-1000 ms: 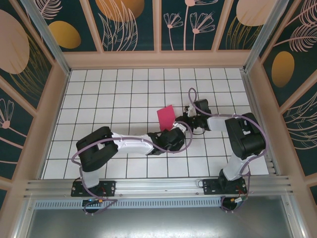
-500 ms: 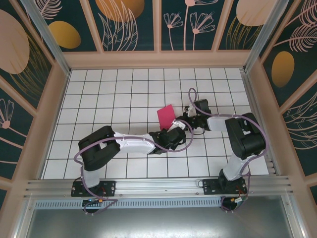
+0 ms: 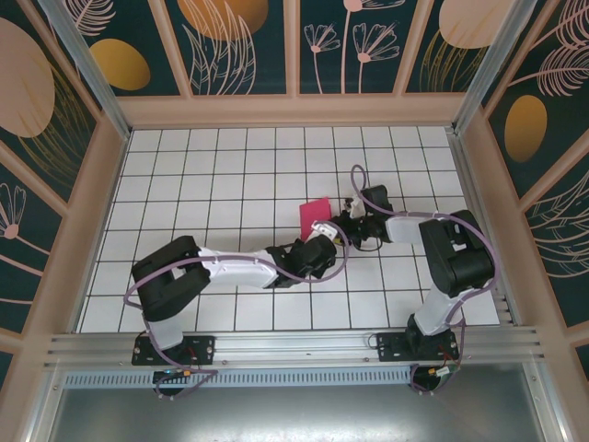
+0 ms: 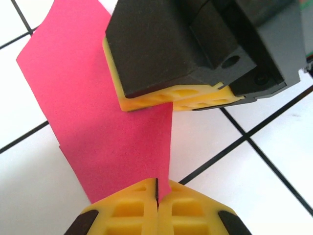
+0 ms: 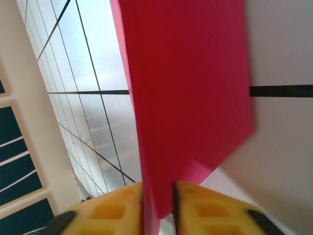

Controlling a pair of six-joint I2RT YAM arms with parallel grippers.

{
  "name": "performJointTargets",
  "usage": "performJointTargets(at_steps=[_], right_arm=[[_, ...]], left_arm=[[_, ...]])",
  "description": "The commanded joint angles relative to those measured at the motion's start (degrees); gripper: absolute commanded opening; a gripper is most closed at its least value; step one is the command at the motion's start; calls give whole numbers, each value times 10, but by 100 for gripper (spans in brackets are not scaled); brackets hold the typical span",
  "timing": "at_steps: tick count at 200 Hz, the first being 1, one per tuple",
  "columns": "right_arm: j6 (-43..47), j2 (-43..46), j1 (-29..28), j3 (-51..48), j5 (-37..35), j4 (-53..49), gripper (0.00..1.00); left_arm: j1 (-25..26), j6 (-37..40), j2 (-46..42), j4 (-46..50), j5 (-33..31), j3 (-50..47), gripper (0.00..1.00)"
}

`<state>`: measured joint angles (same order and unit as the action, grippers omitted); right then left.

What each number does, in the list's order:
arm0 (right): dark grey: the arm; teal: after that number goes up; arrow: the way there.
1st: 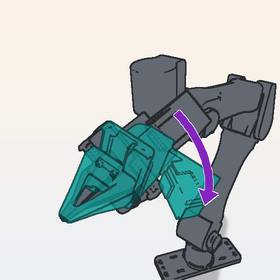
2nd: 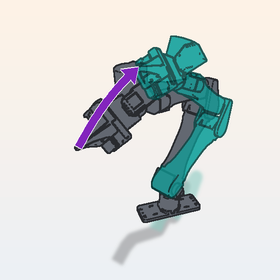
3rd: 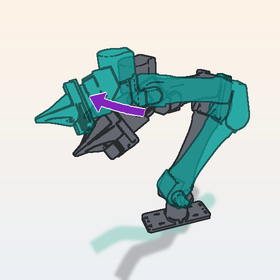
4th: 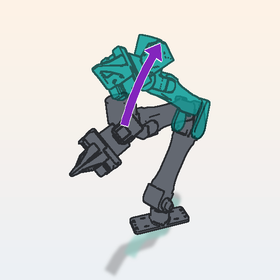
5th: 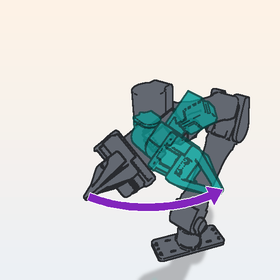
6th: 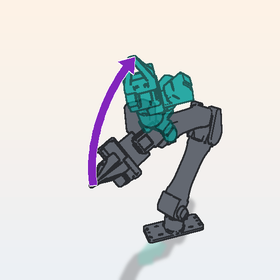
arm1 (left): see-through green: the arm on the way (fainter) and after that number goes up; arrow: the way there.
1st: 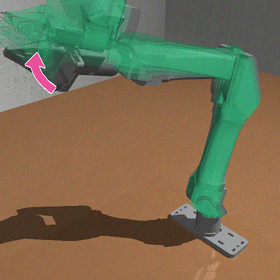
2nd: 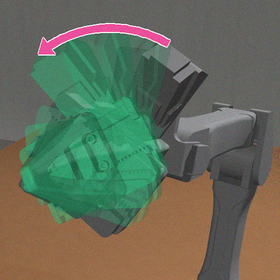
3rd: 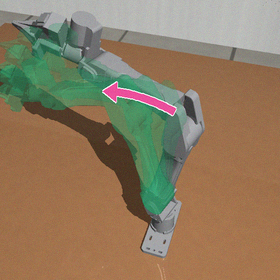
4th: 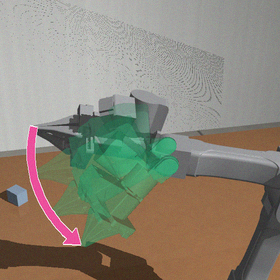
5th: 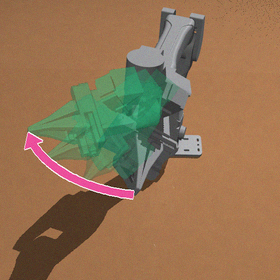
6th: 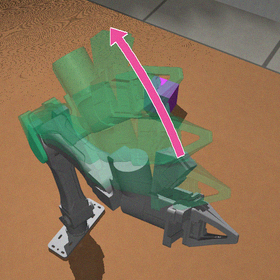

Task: Fold a paper plane with a square sheet of paper (pick it up from the middle)
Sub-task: Third fold the triangle at the center of the table.

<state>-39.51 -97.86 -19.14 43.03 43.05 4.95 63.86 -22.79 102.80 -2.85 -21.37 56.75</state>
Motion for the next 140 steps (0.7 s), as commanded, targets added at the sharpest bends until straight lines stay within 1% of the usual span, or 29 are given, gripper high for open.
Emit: performJointTargets(at_steps=[1,18,39,72,92,99,106,118,126,140], right_arm=[[28,42,17,18,-32,-43,27],[43,63,28,27,-58,-68,29],[61,66,33,49,-78,-92,30],[69,57,26,72,-100,-109,30],[76,69,26,85,-173,-153,30],[75,79,25,83,-199,-158,31],[74,88,27,79,-211,-153,31],[72,95,26,80,-214,-149,32],[77,93,22,84,-199,-140,31],[86,78,16,97,-163,-130,27]], left_arm=[[-30,-20,-43,-60,86,-36,0],[-54,-24,-64,-82,175,-53,0],[-66,-23,-63,-87,233,-58,0],[-73,-24,-41,-75,266,-38,0],[-75,-24,-24,-62,266,-29,0],[-75,-26,-23,-63,265,-29,0],[-75,-28,-23,-65,268,-29,0],[-75,-29,-21,-64,273,-26,0],[-76,-29,-20,-64,276,-24,0],[-78,-28,-17,-63,282,-20,0]])
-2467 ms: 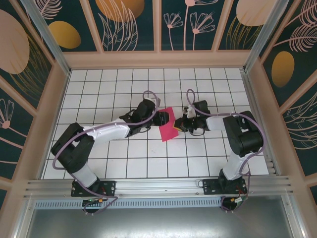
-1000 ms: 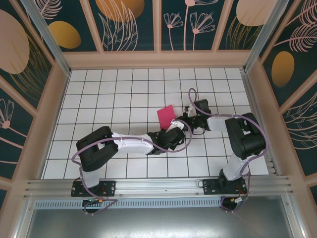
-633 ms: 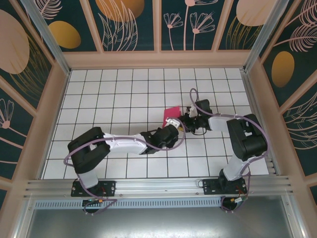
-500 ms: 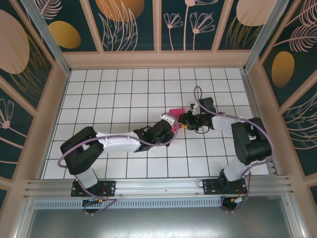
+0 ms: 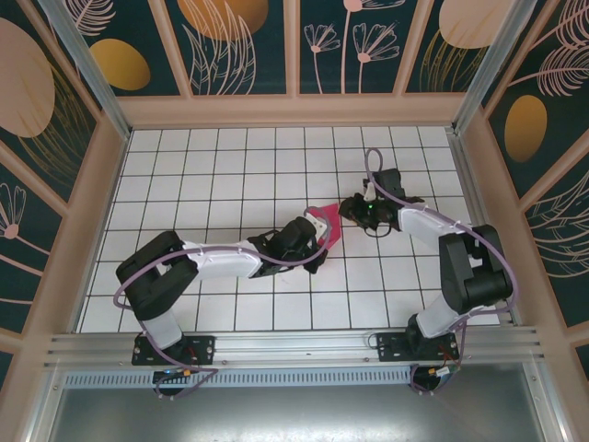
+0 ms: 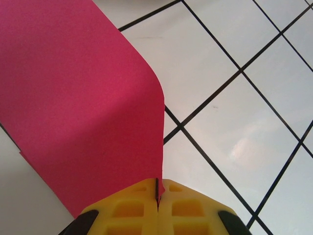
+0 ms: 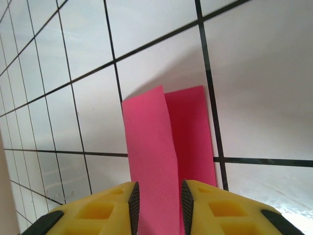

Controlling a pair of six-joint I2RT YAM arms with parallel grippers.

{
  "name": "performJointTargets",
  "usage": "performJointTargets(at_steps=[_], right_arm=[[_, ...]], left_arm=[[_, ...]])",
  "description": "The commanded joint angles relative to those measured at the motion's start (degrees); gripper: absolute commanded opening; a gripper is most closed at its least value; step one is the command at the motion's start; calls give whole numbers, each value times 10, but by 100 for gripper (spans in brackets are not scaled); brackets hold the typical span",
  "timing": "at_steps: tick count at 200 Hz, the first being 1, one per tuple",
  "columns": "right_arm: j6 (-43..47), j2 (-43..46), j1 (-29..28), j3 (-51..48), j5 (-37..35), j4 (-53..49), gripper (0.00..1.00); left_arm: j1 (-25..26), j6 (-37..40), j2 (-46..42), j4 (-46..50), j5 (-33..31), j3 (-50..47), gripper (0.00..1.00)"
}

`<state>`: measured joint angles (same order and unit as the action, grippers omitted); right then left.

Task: Fold a paper plane with a square sheet of paper (pick it up from the middle)
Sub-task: Third fold the triangle at the center of the table.

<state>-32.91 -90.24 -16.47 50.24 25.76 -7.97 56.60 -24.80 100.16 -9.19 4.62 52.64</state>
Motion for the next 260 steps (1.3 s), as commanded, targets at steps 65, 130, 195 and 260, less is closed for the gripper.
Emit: performJointTargets(at_steps=[65,130,195,260], right_arm=[[77,-131,-40,106,29,-48,14],[115,-204,-47,120,11,-68,14],[125,-207,-56,126,-2,-79,14],[123,-201,-57,124,4,-76,15]], left_arm=[[-14,-8,18,5,45,27,0],[-32,-16,42,13,76,52,0],[-56,-15,69,41,93,72,0],[-61,-29,81,41,71,74,1]])
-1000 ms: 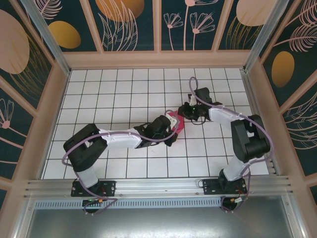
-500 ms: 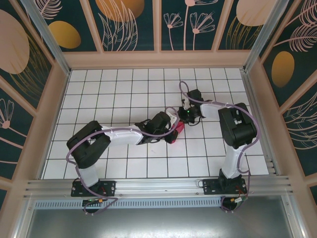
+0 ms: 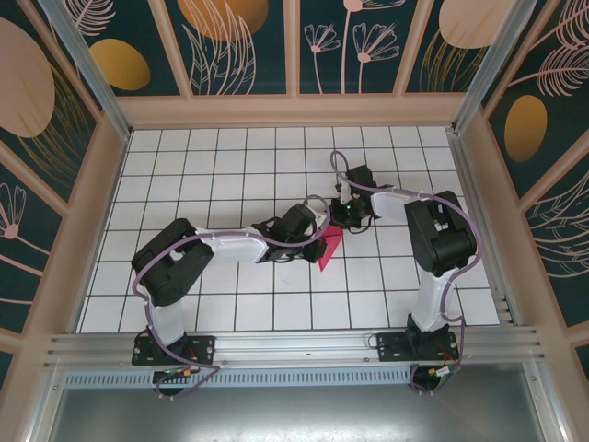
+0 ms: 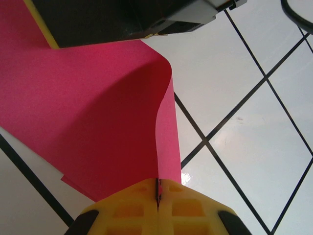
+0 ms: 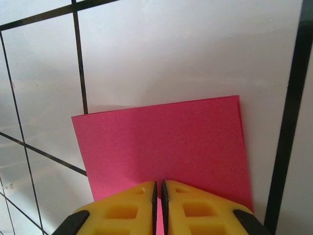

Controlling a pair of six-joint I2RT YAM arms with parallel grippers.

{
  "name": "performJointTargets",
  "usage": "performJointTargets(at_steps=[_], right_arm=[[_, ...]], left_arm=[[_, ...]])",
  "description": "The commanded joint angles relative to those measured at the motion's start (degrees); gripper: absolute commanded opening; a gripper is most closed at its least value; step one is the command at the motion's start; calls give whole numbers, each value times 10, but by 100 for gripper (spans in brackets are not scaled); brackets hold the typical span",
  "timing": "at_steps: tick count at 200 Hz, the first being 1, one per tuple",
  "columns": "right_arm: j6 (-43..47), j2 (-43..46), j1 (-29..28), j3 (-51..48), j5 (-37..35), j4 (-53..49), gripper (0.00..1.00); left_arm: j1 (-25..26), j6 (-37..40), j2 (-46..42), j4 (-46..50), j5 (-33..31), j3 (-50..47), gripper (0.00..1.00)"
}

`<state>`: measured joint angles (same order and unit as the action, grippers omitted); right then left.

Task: Fold a paper plane with a square sheet of paper (pick it up from the middle)
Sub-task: Third fold the triangle at the center of the table.

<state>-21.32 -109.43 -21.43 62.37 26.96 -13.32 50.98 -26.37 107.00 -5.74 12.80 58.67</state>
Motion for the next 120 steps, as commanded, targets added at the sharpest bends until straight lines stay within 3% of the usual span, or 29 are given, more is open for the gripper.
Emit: performJointTargets(at_steps=[1,120], right_arm=[[8,-9,-7,3,-9,-22,15],[4,-4,-7,3,-9,-22,15]], left_arm=[[-5,-13,12,7,-11,13,1],[-5,-34,22,22,-28,16,3]])
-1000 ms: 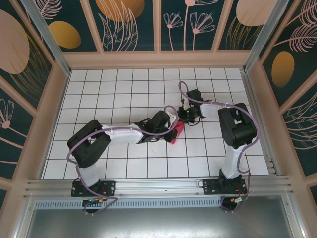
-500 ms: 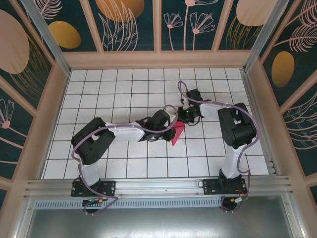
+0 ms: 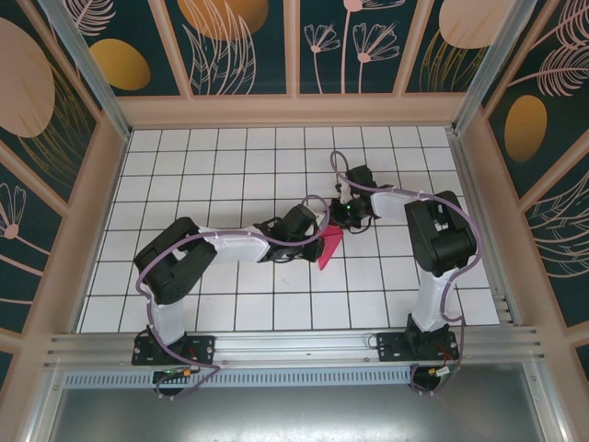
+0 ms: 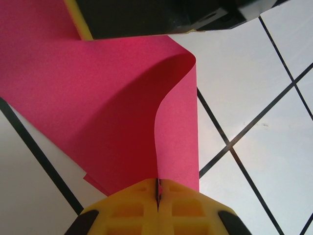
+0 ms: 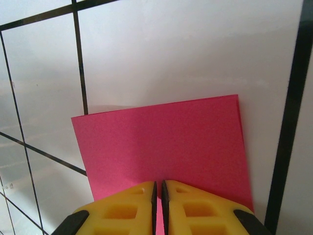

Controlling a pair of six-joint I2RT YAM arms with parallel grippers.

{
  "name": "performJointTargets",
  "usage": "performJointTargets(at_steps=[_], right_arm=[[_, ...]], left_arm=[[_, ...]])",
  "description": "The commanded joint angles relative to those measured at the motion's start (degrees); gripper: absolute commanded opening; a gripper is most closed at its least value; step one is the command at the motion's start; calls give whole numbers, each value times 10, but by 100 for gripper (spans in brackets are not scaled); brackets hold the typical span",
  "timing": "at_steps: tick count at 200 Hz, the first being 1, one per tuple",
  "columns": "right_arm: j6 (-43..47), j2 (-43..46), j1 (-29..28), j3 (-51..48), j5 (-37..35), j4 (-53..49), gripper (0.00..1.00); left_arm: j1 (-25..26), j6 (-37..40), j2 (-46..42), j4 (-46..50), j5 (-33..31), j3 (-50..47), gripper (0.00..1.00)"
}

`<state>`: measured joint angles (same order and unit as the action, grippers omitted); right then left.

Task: Fold a paper plane with a square sheet of paper (pick it up from the middle)
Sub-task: Third fold the triangle at the center of the table.

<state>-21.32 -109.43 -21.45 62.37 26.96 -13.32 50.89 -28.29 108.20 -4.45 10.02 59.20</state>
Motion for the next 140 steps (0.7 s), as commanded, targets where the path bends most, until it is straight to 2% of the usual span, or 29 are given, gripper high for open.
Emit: performJointTargets(at_steps=[1,140], right_arm=[[4,-4,-7,3,-9,-21,15],[-5,3,-7,-2,-2,-16,15]], left_arm=[[-4,-16,11,9,0,10,3],[-4,-33,26,-5,-11,7,5]])
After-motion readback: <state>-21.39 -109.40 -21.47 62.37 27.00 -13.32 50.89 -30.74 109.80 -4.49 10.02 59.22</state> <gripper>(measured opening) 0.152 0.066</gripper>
